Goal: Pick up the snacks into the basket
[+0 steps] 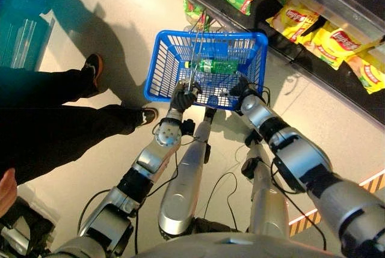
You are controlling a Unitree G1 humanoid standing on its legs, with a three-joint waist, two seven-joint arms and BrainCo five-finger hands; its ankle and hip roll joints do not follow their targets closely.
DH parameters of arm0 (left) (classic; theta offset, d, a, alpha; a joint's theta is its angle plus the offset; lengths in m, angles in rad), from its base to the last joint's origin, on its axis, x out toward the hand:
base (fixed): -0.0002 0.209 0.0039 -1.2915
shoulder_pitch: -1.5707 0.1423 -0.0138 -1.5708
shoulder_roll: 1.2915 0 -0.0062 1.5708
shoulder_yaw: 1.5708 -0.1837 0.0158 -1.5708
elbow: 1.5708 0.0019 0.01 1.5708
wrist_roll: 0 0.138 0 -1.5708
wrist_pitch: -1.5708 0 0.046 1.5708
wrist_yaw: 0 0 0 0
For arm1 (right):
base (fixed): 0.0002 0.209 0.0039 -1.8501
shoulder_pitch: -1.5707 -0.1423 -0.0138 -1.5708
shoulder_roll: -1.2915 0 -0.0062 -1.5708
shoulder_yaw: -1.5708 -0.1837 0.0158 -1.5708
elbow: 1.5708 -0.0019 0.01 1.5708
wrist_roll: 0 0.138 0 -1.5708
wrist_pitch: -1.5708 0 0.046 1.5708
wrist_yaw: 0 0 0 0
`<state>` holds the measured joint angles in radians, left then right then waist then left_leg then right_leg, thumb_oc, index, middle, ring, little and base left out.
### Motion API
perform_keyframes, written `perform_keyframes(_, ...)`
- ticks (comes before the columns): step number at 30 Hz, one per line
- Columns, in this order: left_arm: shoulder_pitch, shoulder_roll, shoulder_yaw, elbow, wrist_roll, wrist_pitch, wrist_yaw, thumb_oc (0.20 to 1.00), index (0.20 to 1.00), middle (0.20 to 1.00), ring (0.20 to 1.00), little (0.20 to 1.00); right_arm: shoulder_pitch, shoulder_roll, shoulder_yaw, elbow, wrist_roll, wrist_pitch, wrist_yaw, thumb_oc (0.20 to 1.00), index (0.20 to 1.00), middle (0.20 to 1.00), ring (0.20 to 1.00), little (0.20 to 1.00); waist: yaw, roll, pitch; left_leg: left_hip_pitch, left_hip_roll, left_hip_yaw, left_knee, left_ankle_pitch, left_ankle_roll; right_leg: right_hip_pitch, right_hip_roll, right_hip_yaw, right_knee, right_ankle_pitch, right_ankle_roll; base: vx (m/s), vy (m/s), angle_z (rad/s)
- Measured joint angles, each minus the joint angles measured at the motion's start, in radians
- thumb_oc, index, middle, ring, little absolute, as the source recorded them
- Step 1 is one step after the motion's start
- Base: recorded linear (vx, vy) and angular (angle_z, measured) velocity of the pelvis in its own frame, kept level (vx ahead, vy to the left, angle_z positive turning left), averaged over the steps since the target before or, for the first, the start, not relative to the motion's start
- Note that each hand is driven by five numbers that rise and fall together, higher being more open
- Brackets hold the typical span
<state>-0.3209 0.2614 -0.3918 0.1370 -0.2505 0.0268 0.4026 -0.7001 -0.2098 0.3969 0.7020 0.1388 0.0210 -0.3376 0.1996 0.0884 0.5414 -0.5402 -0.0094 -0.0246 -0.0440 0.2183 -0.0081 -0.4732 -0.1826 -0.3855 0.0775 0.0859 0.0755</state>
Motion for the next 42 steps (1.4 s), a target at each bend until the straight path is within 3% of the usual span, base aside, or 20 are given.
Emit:
perform_keyframes(4, 0.058, 0.019, 0.052, 0.092, 0.0, -0.001, 0.025, 0.2, 0.2, 0.2, 0.2, 0.2, 0.197, -0.012, -0.038, -0.229, 0.12, -0.079, -0.019, 1.0, 1.0, 1.0, 1.0, 1.0, -0.059, -0.046, -0.002, 0.056, 0.01, 0.035, -0.017, -0.002, -0.001, 0.027, 0.006, 0.031, 0.006, -0.008, -0.001, 0.01, 0.019, -0.2)
perform_keyframes(9, 0.132, 0.02, 0.107, 0.175, -0.012, 0.0, 0.028, 0.2, 0.2, 0.2, 0.2, 0.2, 0.415, -0.09, -0.132, -0.399, 0.132, -0.102, -0.012, 1.0, 1.0, 1.0, 1.0, 1.0, -0.104, -0.079, -0.001, 0.137, 0.019, 0.078, -0.035, -0.006, -0.003, 0.077, 0.013, 0.072, 0.004, -0.008, -0.001, 0.03, -0.001, -0.23)
perform_keyframes(18, 0.218, -0.002, 0.228, 0.342, -0.048, -0.006, 0.026, 0.2, 0.2, 0.2, 0.2, 0.2, 0.666, -0.108, -0.23, -0.563, 0.181, -0.147, 0.063, 1.0, 1.0, 1.0, 1.0, 1.0, -0.161, -0.081, -0.001, 0.312, 0.049, 0.123, -0.042, -0.032, -0.023, 0.227, 0.044, 0.114, -0.007, -0.024, -0.011, 0.05, -0.062, -0.17)
perform_keyframes(24, 0.221, -0.033, 0.265, 0.534, -0.037, -0.027, -0.017, 0.2, 0.2, 0.2, 0.2, 0.2, 0.68, -0.089, -0.29, -0.269, 0.16, -0.134, 0.057, 1.0, 1.0, 1.0, 1.0, 1.0, -0.162, -0.066, -0.042, 0.389, 0.067, 0.13, -0.041, -0.054, -0.036, 0.296, 0.06, 0.128, -0.004, -0.04, -0.017, 0.03, -0.145, -0.06)
perform_keyframes(25, 0.211, -0.047, 0.267, 0.606, -0.037, -0.029, -0.023, 0.2, 0.2, 0.2, 0.2, 0.2, 0.656, -0.09, -0.291, -0.119, 0.129, -0.108, 0.053, 1.0, 1.0, 1.0, 1.0, 1.0, -0.162, -0.055, -0.079, 0.389, 0.07, 0.129, -0.041, -0.057, -0.039, 0.297, 0.063, 0.127, -0.004, -0.042, -0.019, -0.01, -0.139, 0.04)
perform_keyframes(27, 0.219, -0.069, 0.27, 0.665, -0.036, -0.039, -0.031, 0.2, 0.2, 0.2, 0.2, 0.2, 0.662, -0.092, -0.294, -0.02, 0.105, -0.088, 0.037, 1.0, 1.0, 1.0, 1.0, 1.0, -0.156, -0.033, -0.117, 0.388, 0.071, 0.119, -0.041, -0.057, -0.042, 0.31, 0.068, 0.118, -0.01, -0.043, -0.023, -0.02, -0.104, 0.24)
perform_keyframes(29, 0.215, -0.123, 0.265, 0.791, -0.03, -0.038, -0.037, 0.2, 0.2, 0.2, 0.2, 0.2, 0.614, -0.08, -0.314, 0.254, 0.084, -0.068, 0.019, 1.0, 1.0, 1.0, 1.0, 1.0, -0.182, 0.007, -0.18, 0.393, 0.075, 0.102, -0.05, -0.079, -0.063, 0.362, 0.069, 0.077, -0.031, -0.043, -0.03, -0.01, -0.023, 0.72)
perform_keyframes(30, 0.2, -0.154, 0.263, 0.874, -0.006, -0.037, -0.045, 0.2, 0.2, 0.2, 0.2, 0.2, 0.601, -0.08, -0.319, 0.397, 0.082, -0.032, 0.011, 1.0, 1.0, 1.0, 1.0, 1.0, -0.186, 0.019, -0.216, 0.425, 0.099, 0.198, -0.046, -0.116, -0.073, 0.4, 0.058, 0.062, -0.036, -0.058, -0.026, 0.09, 0.035, 0.69)
perform_keyframes(31, 0.226, -0.165, 0.253, 0.879, 0.003, -0.035, -0.052, 0.2, 0.2, 0.2, 0.2, 0.2, 0.624, -0.081, -0.318, 0.413, 0.078, -0.027, 0.009, 1.0, 1.0, 1.0, 1.0, 1.0, -0.183, 0.024, -0.248, 0.425, 0.103, 0.213, -0.046, -0.123, -0.08, 0.403, 0.052, 0.057, -0.028, -0.079, -0.025, 0.11, 0.082, 0.55)
perform_keyframes(32, 0.238, -0.174, 0.255, 0.916, 0.008, -0.043, -0.056, 0.2, 0.2, 0.2, 0.2, 0.2, 0.618, -0.076, -0.315, 0.485, 0.064, -0.03, 0.011, 1.0, 1.0, 1.0, 1.0, 1.0, -0.186, 0.024, -0.267, 0.435, 0.104, 0.215, -0.039, -0.134, -0.094, 0.415, 0.046, 0.046, -0.029, -0.084, -0.027, 0.08, 0.114, 0.18)
perform_keyframes(34, 0.234, -0.177, 0.271, 0.992, 0.011, -0.048, -0.061, 0.2, 0.2, 0.2, 0.2, 0.2, 0.609, -0.052, -0.316, 0.603, 0.046, -0.01, 0.018, 1.0, 1.0, 1.0, 1.0, 1.0, -0.182, -0.021, -0.305, 0.446, 0.118, 0.201, 0.029, -0.155, -0.112, 0.452, -0.001, 0.022, -0.032, -0.087, -0.026, 0.1, 0.172, 0.17)
perform_keyframes(35, 0.238, -0.161, 0.278, 0.995, 0.011, -0.042, -0.063, 0.2, 0.2, 0.2, 0.2, 0.2, 0.643, -0.047, -0.325, 0.601, 0.044, 0.003, 0.024, 1.0, 1.0, 1.0, 1.0, 1.0, -0.185, -0.057, -0.358, 0.442, 0.147, 0.185, 0.055, -0.154, -0.125, 0.445, -0.037, 0.007, -0.031, -0.095, -0.028, 0.12, 0.23, 0.32)
perform_keyframes(36, 0.24, -0.156, 0.279, 0.999, 0.023, -0.039, -0.07, 0.2, 0.2, 0.2, 0.2, 0.2, 0.671, -0.044, -0.329, 0.598, 0.029, 0.006, 0.029, 1.0, 1.0, 1.0, 1.0, 1.0, -0.19, -0.062, -0.379, 0.444, 0.202, 0.175, 0.082, -0.159, -0.136, 0.459, -0.056, -0.006, -0.03, -0.092, -0.004, 0.13, 0.25, 0.34)
perform_keyframes(38, 0.253, -0.18, 0.288, 1.012, 0.042, -0.036, -0.089, 0.2, 0.2, 0.2, 0.2, 0.2, 0.712, -0.061, -0.351, 0.594, 0.025, 0.012, 0.037, 1.0, 1.0, 1.0, 1.0, 1.0, -0.193, -0.03, -0.408, 0.483, 0.279, 0.162, 0.076, -0.146, -0.154, 0.49, -0.059, -0.019, -0.031, -0.092, 0.035, 0.12, 0.342, 0.26)
perform_keyframes(39, 0.268, -0.193, 0.288, 1.015, 0.042, -0.037, -0.095, 0.2, 0.2, 0.2, 0.2, 0.2, 0.729, -0.078, -0.354, 0.591, 0.025, 0.015, 0.042, 1.0, 1.0, 1.0, 1.0, 1.0, -0.208, -0.014, -0.427, 0.496, 0.301, 0.148, 0.069, -0.114, -0.139, 0.489, -0.069, -0.017, -0.019, -0.093, 0.064, 0.09, 0.315, 0.21)
perform_keyframes(40, 0.277, -0.2, 0.289, 1.019, 0.042, -0.039, -0.097, 0.2, 0.2, 0.2, 0.2, 0.2, 0.737, -0.09, -0.356, 0.586, 0.025, 0.015, 0.046, 1.0, 1.0, 1.0, 1.0, 1.0, -0.215, 0.002, -0.438, 0.504, 0.3, 0.136, 0.074, -0.082, -0.147, 0.483, -0.072, -0.01, -0.006, -0.096, 0.086, 0.05, 0.317, 0.16)
perform_keyframes(41, 0.279, -0.2, 0.297, 1.032, 0.042, -0.037, -0.103, 0.2, 0.2, 0.2, 0.2, 0.2, 0.742, -0.094, -0.367, 0.577, 0.025, 0.013, 0.05, 1.0, 1.0, 1.0, 1.0, 1.0, -0.218, 0.003, -0.444, 0.518, 0.28, 0.126, 0.069, -0.136, -0.202, 0.479, -0.085, 0.001, 0.013, -0.099, 0.111, 0.01, 0.228, 0.09)
perform_keyframes(42, 0.279, -0.195, 0.301, 1.037, 0.042, -0.037, -0.104, 0.2, 0.2, 0.2, 0.2, 0.2, 0.741, -0.086, -0.368, 0.578, 0.025, 0.014, 0.053, 1.0, 1.0, 1.0, 1.0, 1.0, -0.217, -0.003, -0.447, 0.53, 0.263, 0.124, 0.06, -0.16, -0.197, 0.474, -0.103, 0.013, 0.025, -0.099, 0.121, 0.02, 0.347, 0.0)
